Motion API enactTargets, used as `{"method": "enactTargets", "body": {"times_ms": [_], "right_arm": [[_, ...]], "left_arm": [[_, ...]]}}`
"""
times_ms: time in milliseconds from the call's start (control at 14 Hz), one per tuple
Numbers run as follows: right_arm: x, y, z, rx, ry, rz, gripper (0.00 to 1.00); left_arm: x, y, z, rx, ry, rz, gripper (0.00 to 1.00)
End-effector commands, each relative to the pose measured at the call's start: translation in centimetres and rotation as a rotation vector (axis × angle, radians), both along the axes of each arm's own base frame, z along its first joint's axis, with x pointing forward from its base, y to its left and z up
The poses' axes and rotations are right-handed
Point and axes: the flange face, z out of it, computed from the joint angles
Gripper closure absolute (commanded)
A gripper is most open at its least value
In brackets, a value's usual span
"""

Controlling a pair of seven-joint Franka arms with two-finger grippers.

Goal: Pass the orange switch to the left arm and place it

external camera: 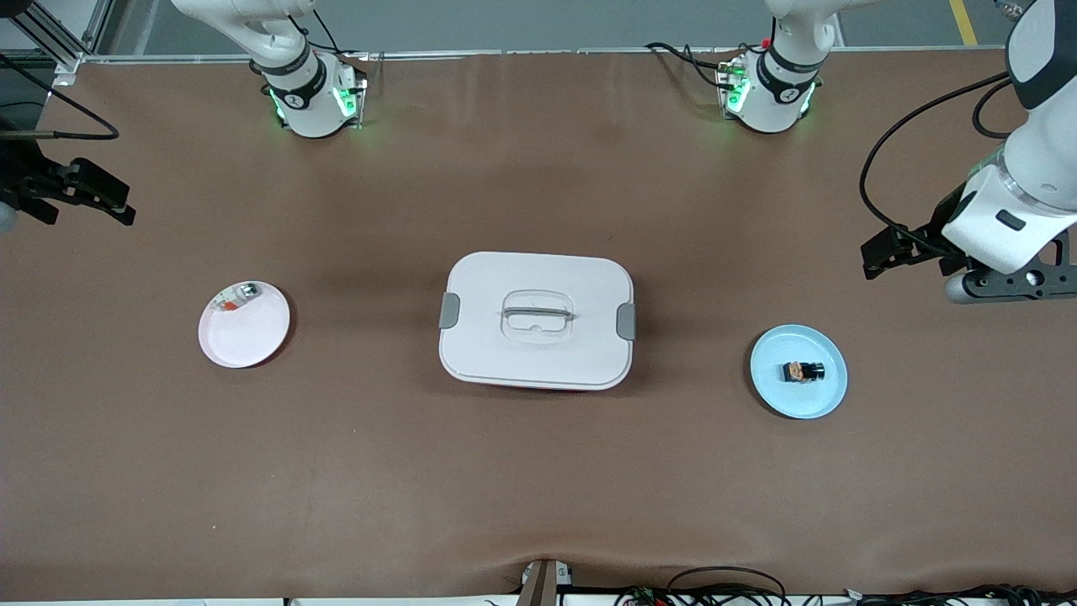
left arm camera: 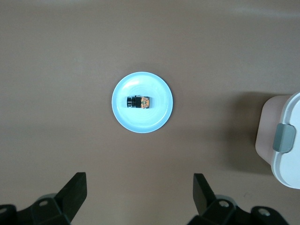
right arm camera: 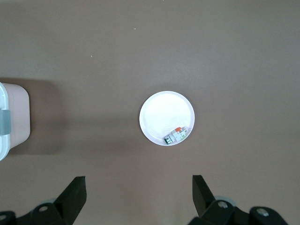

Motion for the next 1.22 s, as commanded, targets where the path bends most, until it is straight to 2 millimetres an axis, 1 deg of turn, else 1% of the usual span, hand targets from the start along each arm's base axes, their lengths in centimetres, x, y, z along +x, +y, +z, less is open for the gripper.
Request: {"method": "enactTargets", "body": {"times_ms": [0, 215, 287, 430, 645, 717, 788, 860, 932, 1075, 1147], "right_arm": [[0.0, -0.3, 0.0, -0.012, 0.009, -0.019, 0.00], [0.0, -0.2, -0.1, -0.012, 0.011, -0.042, 0.00], [0.0, -0.2, -0.1, -0.012, 0.011, -0.072, 0.00], [0.0, -0.1, 0.2, -0.008, 0.004, -0.086, 0.00], [0.0, 0.1, 0.3, -0.002, 0.003, -0.057, 0.00], [0.0, 0.3, 0.3, -0.002, 0.002, -0.043, 0.00], [0.0, 0.2, 0.3, -0.002, 0.002, -0.026, 0.00], [0.0, -0.1, 0.5, -0.002, 0.000, -0.014, 0.00], [0.0, -0.1, 0.6, -0.002, -0.005, -0.014, 0.00], [0.0, 0.0, 0.6, 0.000, -0.006, -0.012, 0.00], [0.0, 0.0, 0.6, 0.000, -0.006, -0.012, 0.00]], "left_arm": [[-1.8, -0.5, 1.9, 0.010, -0.003, -0.001, 0.00], [-3.9, -1.9, 2.4, 0.014, 0.033, -0.018, 0.00], [-4.5, -1.9, 2.7, 0.007, 0.027, -0.016, 0.00], [-5.1, -1.3, 2.9, 0.010, 0.026, -0.005, 0.00], [-5.8, -1.5, 3.2, 0.012, 0.020, -0.011, 0.00], [-5.7, -1.2, 3.2, 0.012, 0.020, -0.007, 0.00], [-6.1, -1.3, 3.4, 0.013, 0.016, -0.010, 0.00], [-6.6, -1.1, 3.3, 0.015, 0.016, -0.009, 0.00], [-7.0, 0.1, 3.5, 0.015, 0.014, -0.011, 0.00], [-7.6, 1.3, 3.7, -0.005, 0.013, -0.036, 0.00], [-7.9, 1.4, 3.7, -0.006, 0.014, -0.035, 0.00]]}}
